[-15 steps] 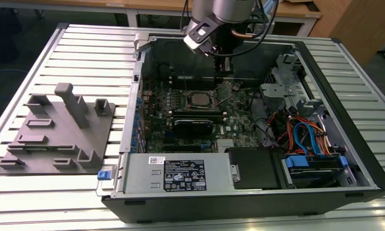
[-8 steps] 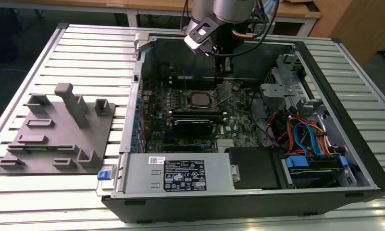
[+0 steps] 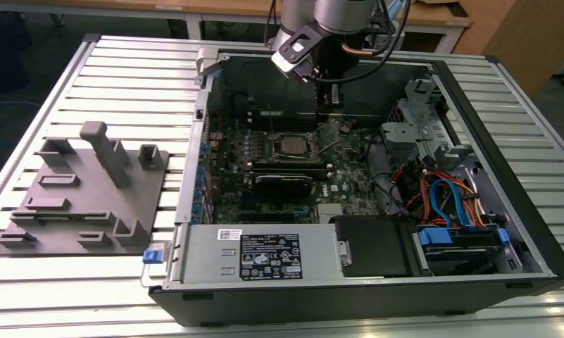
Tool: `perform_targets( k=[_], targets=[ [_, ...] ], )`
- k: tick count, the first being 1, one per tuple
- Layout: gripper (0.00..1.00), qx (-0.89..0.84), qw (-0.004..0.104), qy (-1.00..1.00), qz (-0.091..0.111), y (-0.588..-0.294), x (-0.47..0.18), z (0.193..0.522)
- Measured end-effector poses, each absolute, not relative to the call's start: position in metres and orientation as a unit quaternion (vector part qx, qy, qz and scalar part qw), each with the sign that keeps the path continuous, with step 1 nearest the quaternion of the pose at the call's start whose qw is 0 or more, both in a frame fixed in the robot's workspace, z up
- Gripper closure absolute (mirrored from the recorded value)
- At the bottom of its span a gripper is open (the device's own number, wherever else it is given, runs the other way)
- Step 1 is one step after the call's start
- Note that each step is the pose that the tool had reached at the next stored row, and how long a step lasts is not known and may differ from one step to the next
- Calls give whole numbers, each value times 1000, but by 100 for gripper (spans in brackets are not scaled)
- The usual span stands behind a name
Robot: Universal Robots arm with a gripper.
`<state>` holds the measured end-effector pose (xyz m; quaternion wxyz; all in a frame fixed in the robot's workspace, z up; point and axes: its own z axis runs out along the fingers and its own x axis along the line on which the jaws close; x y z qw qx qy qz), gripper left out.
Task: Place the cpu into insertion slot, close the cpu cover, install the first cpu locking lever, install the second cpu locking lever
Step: 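Close the cpu cover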
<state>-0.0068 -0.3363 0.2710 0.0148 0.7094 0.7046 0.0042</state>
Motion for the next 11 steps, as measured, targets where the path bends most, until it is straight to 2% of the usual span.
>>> perform_targets(
  k=[11],
  targets=[
    [90,709,15,705,4,-336,-5,271]
  ],
)
